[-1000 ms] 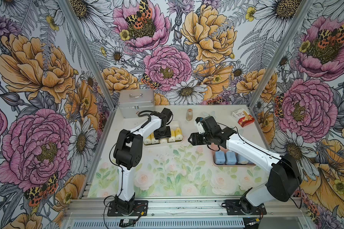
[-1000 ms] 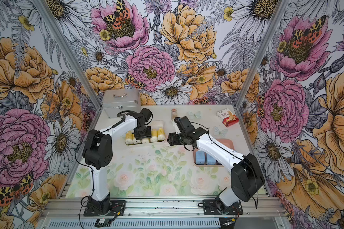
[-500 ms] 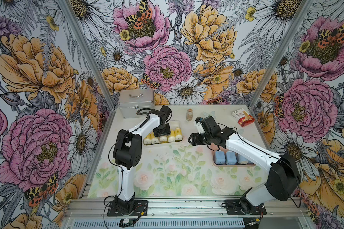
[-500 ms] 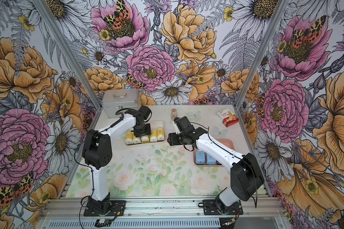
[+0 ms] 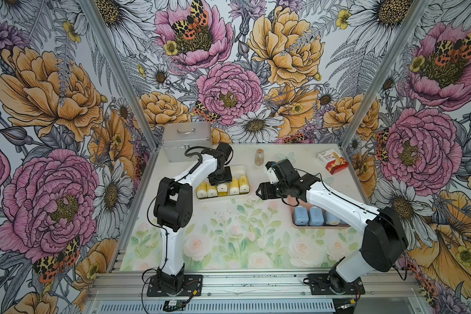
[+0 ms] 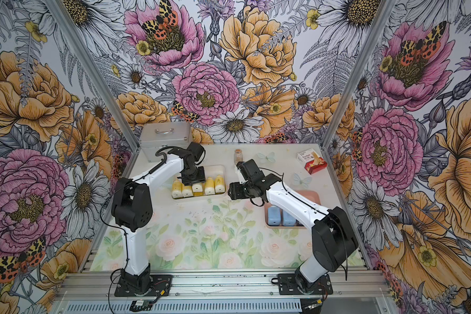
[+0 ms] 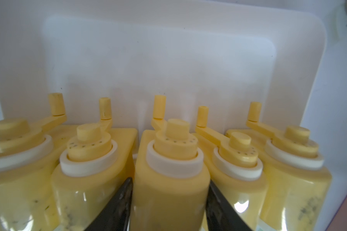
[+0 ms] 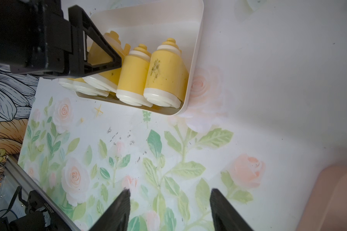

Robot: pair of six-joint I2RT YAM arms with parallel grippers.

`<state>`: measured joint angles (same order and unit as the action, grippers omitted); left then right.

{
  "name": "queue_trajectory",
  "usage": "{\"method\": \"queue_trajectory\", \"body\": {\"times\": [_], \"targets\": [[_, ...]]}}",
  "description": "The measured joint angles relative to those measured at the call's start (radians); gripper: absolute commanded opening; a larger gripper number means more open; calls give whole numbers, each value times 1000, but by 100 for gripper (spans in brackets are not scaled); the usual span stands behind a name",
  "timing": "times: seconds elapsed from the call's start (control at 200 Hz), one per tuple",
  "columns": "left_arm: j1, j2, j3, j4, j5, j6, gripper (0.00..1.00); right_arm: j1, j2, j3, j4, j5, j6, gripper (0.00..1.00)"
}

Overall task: Place the pencil sharpeners by color into the storage box
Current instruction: Place the pencil sharpener in the storage box.

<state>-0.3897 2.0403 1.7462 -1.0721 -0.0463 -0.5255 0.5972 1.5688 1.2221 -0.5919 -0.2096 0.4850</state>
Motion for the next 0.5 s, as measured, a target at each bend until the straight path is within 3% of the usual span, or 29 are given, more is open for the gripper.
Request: {"method": "queue_trajectory", "body": {"times": [0.5], "targets": [[1, 16, 14, 0, 10, 0, 56, 0, 5, 0, 0, -2, 0, 65]]}}
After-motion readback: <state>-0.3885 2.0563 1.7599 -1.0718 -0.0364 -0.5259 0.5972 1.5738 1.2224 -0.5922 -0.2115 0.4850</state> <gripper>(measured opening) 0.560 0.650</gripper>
